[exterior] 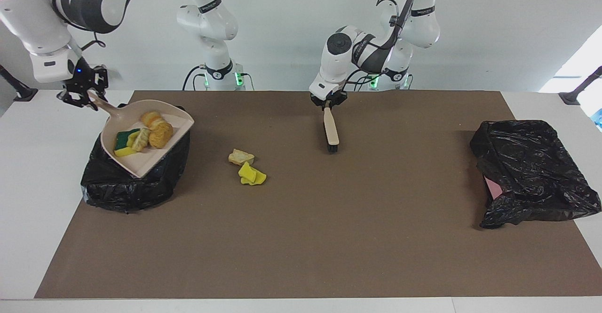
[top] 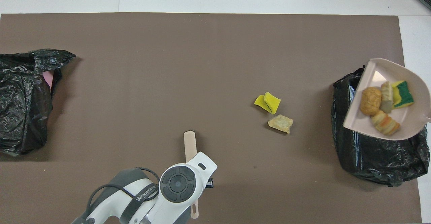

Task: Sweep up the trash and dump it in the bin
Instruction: 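Tip the dustpan with the right gripper to dump trash into the bag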

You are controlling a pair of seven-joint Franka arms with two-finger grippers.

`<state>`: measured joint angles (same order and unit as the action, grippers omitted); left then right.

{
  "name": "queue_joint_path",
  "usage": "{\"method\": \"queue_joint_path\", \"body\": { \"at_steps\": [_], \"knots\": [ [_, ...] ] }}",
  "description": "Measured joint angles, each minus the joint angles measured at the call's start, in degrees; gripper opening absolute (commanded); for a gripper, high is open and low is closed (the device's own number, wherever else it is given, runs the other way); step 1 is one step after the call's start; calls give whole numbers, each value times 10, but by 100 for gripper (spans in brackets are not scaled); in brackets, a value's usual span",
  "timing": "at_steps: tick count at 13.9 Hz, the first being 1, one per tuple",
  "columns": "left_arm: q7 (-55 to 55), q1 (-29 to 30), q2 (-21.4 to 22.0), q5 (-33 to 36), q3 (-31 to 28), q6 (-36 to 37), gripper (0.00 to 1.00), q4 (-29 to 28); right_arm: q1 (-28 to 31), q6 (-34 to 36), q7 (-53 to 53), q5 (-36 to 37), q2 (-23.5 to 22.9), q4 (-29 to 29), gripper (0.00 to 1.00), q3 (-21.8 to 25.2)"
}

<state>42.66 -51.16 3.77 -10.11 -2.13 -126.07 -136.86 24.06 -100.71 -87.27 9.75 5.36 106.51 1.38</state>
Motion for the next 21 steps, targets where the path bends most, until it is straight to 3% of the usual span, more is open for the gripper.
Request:
{"method": "queue_joint_path", "body": {
  "at_steps": [3, 10, 16, 21],
  "knots": [
    [-1, 3, -1, 0, -11, 2, 100, 14, 21, -51, -77, 93, 2, 13, 0, 0],
    [-33, 133, -25, 23, -26, 45, 100, 162, -17, -137, -86, 287, 55, 131, 0, -15],
    [-222, 256, -44, 29, -28, 107, 100, 251, -51, -147, -86, 419, 76, 152, 0, -16],
    [-318, 341, -45, 29, -29, 171, 100, 300, -104, -147, -51, 510, 103, 188, 0, -18]
  ]
}}
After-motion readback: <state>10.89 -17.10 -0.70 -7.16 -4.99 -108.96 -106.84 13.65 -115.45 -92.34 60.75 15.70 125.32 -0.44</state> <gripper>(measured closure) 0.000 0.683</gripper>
